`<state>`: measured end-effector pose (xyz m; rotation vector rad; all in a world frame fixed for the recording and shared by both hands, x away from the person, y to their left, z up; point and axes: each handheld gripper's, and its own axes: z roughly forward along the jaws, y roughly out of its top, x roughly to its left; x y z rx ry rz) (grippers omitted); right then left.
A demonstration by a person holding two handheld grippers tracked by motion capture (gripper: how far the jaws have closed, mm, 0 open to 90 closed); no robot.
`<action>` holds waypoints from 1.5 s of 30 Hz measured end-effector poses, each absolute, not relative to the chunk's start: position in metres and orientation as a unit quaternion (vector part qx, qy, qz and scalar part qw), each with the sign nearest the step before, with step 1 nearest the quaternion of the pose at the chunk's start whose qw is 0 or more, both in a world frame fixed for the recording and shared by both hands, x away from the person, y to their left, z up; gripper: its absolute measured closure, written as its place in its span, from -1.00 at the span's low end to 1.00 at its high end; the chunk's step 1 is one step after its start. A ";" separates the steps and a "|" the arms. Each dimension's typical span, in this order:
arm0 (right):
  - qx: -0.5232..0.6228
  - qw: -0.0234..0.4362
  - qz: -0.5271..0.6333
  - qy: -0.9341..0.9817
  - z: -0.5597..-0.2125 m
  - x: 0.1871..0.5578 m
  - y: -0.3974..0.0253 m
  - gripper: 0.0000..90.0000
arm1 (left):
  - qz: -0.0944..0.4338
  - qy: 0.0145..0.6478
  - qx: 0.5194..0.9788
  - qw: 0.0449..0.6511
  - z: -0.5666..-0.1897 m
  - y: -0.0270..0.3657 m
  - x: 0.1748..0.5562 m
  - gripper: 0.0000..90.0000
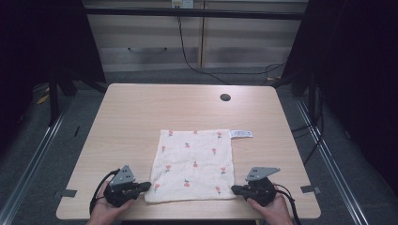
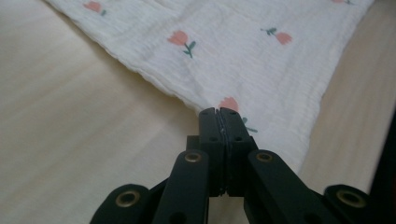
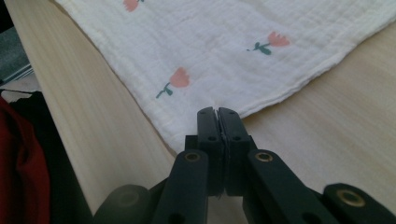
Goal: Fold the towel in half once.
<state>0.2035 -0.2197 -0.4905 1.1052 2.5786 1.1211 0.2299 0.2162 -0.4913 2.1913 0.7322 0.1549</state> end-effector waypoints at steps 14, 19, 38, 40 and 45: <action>0.375 0.079 0.402 0.832 -0.476 0.206 -0.225 0.51 | 0.044 0.303 0.847 0.434 -0.482 0.220 0.242 0.54; 0.370 0.106 0.419 0.822 -0.460 0.239 -0.229 0.42 | 0.051 0.312 0.832 0.455 -0.465 0.216 0.275 0.44; 0.424 0.110 0.405 0.803 -0.486 0.401 -0.231 0.50 | 0.040 0.368 0.826 0.425 -0.491 0.188 0.382 0.51; 0.423 0.107 0.393 0.809 -0.492 0.407 -0.227 0.50 | 0.038 0.369 0.823 0.429 -0.493 0.186 0.380 0.52; 0.434 0.106 0.383 0.808 -0.502 0.415 -0.226 0.45 | 0.048 0.363 0.832 0.417 -0.496 0.181 0.379 0.54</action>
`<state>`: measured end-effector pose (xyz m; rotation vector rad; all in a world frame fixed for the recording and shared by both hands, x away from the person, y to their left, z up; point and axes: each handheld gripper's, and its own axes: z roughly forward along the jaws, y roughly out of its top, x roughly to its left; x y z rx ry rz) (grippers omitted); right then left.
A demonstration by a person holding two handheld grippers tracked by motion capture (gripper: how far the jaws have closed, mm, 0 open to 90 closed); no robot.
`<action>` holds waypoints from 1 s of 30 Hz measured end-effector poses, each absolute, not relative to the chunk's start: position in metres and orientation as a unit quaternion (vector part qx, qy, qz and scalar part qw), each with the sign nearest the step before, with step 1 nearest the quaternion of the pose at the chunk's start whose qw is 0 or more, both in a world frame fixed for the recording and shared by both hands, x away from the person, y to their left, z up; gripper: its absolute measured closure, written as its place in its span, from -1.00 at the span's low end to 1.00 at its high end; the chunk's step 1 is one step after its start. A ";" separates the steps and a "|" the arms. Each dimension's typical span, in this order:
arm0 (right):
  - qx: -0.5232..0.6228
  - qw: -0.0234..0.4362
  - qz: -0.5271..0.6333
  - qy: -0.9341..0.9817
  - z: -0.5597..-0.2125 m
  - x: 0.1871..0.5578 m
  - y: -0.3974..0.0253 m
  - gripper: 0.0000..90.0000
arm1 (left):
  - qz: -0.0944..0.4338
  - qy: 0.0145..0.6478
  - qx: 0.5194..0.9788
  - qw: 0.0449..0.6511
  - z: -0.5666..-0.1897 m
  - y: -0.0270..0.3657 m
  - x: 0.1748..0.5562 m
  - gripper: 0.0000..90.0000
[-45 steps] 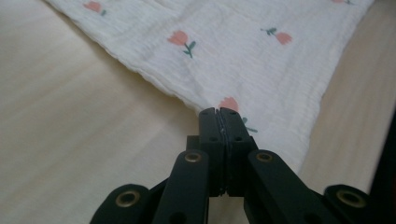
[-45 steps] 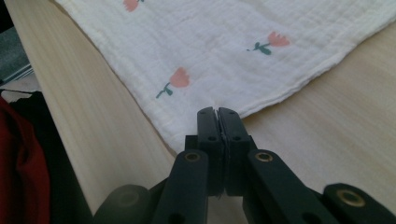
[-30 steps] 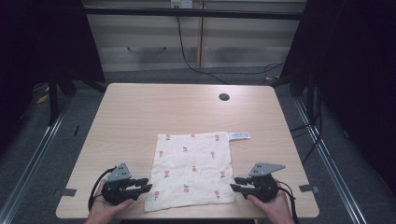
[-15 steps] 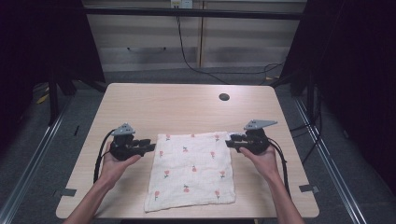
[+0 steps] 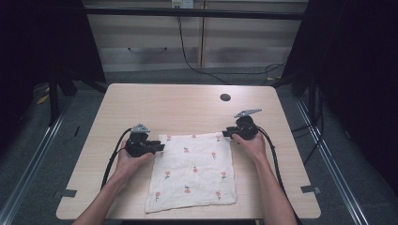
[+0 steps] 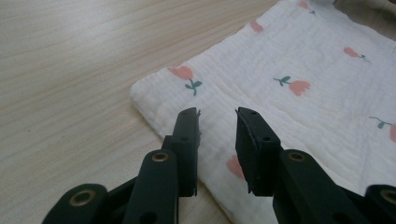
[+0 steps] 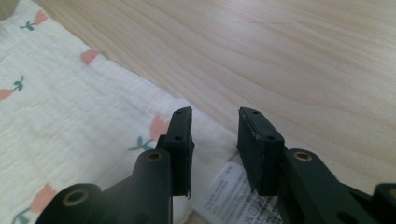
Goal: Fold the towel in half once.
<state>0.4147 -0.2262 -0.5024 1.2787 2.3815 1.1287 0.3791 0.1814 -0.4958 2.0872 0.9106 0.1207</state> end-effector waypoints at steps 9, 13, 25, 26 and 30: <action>0.427 0.111 0.378 0.814 -0.507 0.416 -0.226 0.74 | 0.062 0.363 0.837 0.404 -0.505 0.182 0.378 0.57; 0.430 0.103 0.375 0.815 -0.506 0.414 -0.225 0.90 | 0.066 0.363 0.837 0.404 -0.505 0.181 0.376 0.57; 0.434 0.093 0.399 0.802 -0.505 0.413 -0.227 0.93 | 0.070 0.408 0.810 0.415 -0.497 0.197 0.413 0.36; 0.434 0.093 0.398 0.803 -0.505 0.413 -0.226 0.93 | 0.065 0.407 0.810 0.416 -0.497 0.198 0.416 0.34; 0.432 0.092 0.398 0.804 -0.505 0.413 -0.225 0.93 | 0.055 0.407 0.815 0.408 -0.502 0.193 0.425 0.33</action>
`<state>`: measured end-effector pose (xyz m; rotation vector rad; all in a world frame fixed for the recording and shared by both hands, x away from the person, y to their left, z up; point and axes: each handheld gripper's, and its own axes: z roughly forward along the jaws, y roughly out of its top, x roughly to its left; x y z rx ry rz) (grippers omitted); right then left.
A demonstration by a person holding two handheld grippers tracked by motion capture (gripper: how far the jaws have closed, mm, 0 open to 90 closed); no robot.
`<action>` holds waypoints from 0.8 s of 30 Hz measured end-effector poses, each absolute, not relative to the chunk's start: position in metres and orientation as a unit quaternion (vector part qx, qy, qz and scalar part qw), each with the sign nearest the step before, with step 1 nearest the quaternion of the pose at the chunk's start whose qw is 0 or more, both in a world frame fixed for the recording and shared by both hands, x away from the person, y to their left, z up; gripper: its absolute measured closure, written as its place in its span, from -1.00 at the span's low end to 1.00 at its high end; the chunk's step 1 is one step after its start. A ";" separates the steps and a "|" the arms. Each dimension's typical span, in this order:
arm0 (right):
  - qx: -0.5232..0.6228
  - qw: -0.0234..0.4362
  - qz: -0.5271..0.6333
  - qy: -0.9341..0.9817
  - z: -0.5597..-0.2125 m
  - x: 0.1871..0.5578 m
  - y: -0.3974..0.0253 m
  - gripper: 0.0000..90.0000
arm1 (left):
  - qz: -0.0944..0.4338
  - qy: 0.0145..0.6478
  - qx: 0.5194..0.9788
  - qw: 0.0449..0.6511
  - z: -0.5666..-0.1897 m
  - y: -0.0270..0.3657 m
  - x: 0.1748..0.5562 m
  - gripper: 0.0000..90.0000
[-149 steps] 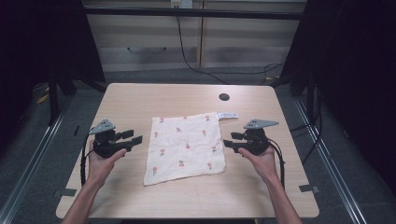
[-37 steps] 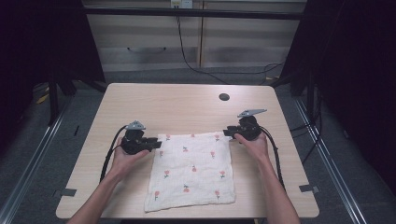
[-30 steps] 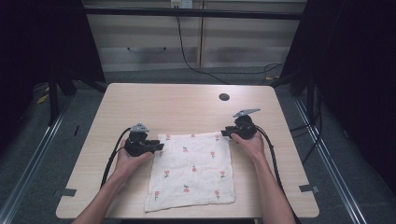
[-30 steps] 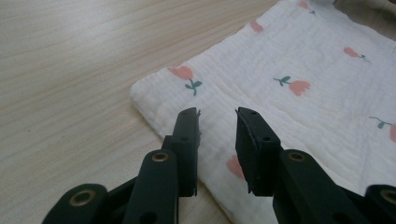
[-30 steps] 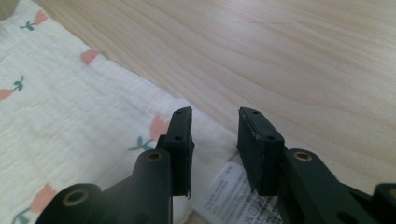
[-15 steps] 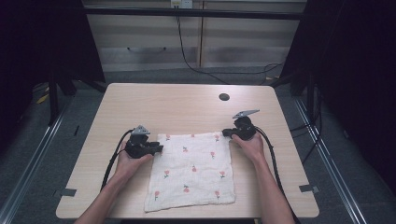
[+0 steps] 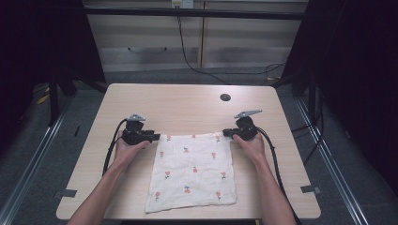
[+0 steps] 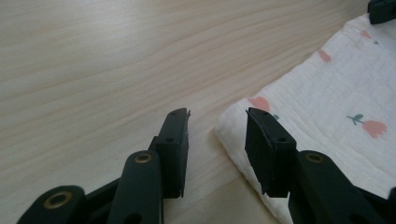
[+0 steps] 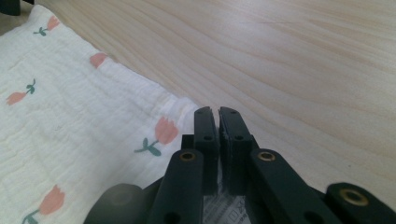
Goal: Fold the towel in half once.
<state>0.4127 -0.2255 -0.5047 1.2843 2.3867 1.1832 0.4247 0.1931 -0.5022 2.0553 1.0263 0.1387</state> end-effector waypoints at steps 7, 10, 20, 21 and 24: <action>0.430 0.092 0.398 0.805 -0.506 0.413 -0.225 0.93 | 0.057 0.399 0.821 0.404 -0.505 0.182 0.426 0.33; 0.432 0.090 0.402 0.802 -0.507 0.414 -0.225 0.93 | 0.064 0.384 0.828 0.403 -0.506 0.181 0.425 0.52; 0.428 0.092 0.410 0.800 -0.500 0.411 -0.224 0.94 | 0.070 0.368 0.839 0.394 -0.503 0.178 0.422 0.93; 0.429 0.093 0.410 0.799 -0.499 0.410 -0.224 0.94 | 0.071 0.370 0.836 0.399 -0.501 0.180 0.422 0.93; 0.425 0.094 0.420 0.796 -0.494 0.408 -0.224 0.94 | 0.075 0.366 0.835 0.403 -0.494 0.185 0.420 0.93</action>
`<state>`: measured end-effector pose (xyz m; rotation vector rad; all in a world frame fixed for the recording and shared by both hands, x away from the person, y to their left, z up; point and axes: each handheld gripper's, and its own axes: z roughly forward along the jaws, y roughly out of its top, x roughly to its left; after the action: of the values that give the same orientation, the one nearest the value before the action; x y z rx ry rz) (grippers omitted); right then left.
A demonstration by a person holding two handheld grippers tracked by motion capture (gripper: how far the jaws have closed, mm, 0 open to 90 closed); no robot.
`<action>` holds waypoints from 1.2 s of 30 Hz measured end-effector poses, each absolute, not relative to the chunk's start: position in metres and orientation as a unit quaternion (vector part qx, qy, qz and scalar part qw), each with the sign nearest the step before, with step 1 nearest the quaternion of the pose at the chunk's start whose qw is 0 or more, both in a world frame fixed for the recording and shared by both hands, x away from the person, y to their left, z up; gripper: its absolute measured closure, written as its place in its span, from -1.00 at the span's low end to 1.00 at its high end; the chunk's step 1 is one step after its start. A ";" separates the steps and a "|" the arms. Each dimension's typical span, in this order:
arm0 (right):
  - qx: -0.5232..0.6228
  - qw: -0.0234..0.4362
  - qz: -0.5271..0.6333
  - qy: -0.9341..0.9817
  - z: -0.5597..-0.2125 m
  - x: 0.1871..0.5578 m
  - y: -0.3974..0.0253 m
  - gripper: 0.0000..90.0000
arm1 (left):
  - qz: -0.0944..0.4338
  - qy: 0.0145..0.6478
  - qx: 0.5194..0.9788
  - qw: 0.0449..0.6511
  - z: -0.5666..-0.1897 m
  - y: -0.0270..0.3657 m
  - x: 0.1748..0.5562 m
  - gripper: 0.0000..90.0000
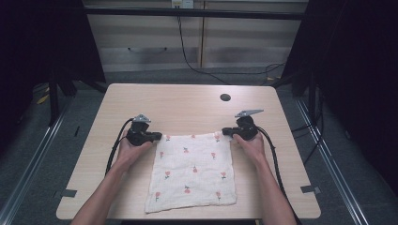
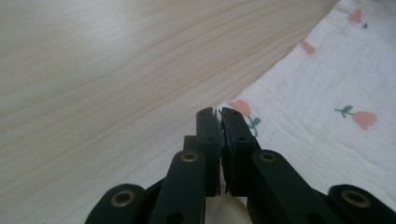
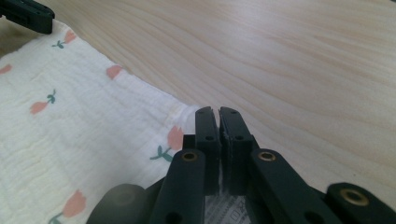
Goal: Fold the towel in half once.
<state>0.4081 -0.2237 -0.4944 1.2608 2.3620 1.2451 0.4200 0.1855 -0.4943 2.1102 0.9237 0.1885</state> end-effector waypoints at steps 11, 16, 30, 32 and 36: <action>0.415 0.103 0.444 0.787 -0.475 0.403 -0.225 0.94 | 0.073 0.369 0.808 0.453 -0.468 0.199 0.417 0.94; 0.406 0.110 0.458 0.783 -0.459 0.401 -0.227 0.94 | 0.080 0.365 0.797 0.474 -0.454 0.203 0.418 0.94; 0.390 0.138 0.484 0.771 -0.416 0.413 -0.229 0.95 | 0.104 0.360 0.779 0.502 -0.420 0.209 0.431 0.94; 0.390 0.141 0.487 0.769 -0.412 0.415 -0.228 0.95 | 0.104 0.360 0.776 0.507 -0.417 0.209 0.432 0.94; 0.388 0.155 0.488 0.767 -0.399 0.420 -0.230 0.95 | 0.115 0.355 0.769 0.519 -0.408 0.209 0.433 0.94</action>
<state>0.4203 -0.2298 -0.3991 1.1111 2.1967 1.3983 0.4333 0.2091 -0.4077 1.8444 0.8507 0.2770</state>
